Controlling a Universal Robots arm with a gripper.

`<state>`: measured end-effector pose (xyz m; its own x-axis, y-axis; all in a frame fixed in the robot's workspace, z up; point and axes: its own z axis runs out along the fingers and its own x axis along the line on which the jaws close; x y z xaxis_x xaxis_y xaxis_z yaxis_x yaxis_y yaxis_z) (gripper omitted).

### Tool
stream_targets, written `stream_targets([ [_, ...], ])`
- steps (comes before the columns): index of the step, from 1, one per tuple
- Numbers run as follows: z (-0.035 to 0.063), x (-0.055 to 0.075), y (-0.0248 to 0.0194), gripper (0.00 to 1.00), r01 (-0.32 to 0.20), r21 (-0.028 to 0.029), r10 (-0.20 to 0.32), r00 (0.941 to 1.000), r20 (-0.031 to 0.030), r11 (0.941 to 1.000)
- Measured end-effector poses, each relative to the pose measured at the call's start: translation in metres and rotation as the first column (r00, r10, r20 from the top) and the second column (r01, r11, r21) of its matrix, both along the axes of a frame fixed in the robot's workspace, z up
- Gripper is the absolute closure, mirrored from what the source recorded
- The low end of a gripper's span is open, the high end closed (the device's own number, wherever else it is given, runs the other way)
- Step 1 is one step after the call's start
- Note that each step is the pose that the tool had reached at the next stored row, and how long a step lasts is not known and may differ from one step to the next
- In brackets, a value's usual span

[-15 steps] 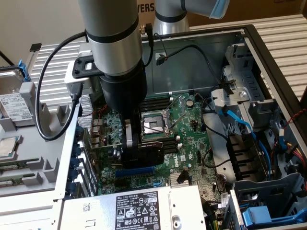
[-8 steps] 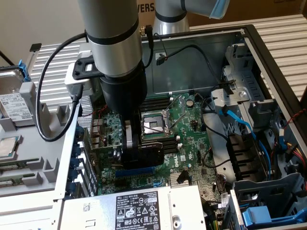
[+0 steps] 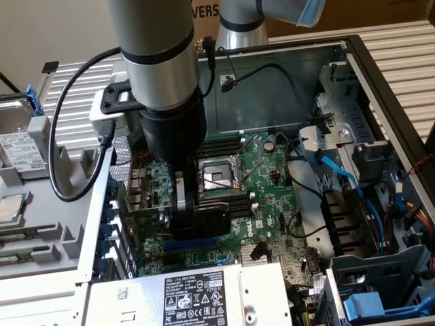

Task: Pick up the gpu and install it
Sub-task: 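Insert the gpu into the slot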

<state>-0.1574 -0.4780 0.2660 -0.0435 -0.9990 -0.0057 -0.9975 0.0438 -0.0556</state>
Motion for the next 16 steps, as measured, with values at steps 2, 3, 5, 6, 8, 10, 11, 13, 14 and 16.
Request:
stream_targets([
  [2,-0.0003,-0.0007,0.0,0.74,0.0,-0.0004,0.0,1.0,-0.0004,1.0],
  [3,-0.0004,-0.0008,0.0,0.74,0.0,-0.0003,0.0,1.0,-0.0003,1.0],
  [5,-0.0005,-0.0007,0.0,0.74,0.0,-0.0002,0.0,1.0,-0.0003,1.0],
  [6,-0.0005,-0.0007,0.0,0.74,0.0,-0.0002,0.0,1.0,-0.0003,1.0],
  [8,-0.0005,-0.0007,0.0,0.74,0.0,-0.0001,0.0,1.0,-0.0003,1.0],
  [10,-0.0006,-0.0007,0.0,0.74,0.0,-0.0003,0.0,1.0,-0.0003,1.0],
  [11,-0.0009,-0.0007,0.0,0.74,0.0,-0.0002,0.0,1.0,-0.0003,1.0],
  [13,-0.0012,-0.0007,0.0,0.74,0.0,-0.0002,0.0,1.0,-0.0003,1.0],
  [14,-0.0013,-0.0007,0.0,0.74,0.0,0.0,0.0,1.0,-0.0002,1.0],
  [16,-0.0013,-0.0007,-0.0001,0.74,0.0,-0.0001,0.0,1.0,-0.0003,1.0],
])
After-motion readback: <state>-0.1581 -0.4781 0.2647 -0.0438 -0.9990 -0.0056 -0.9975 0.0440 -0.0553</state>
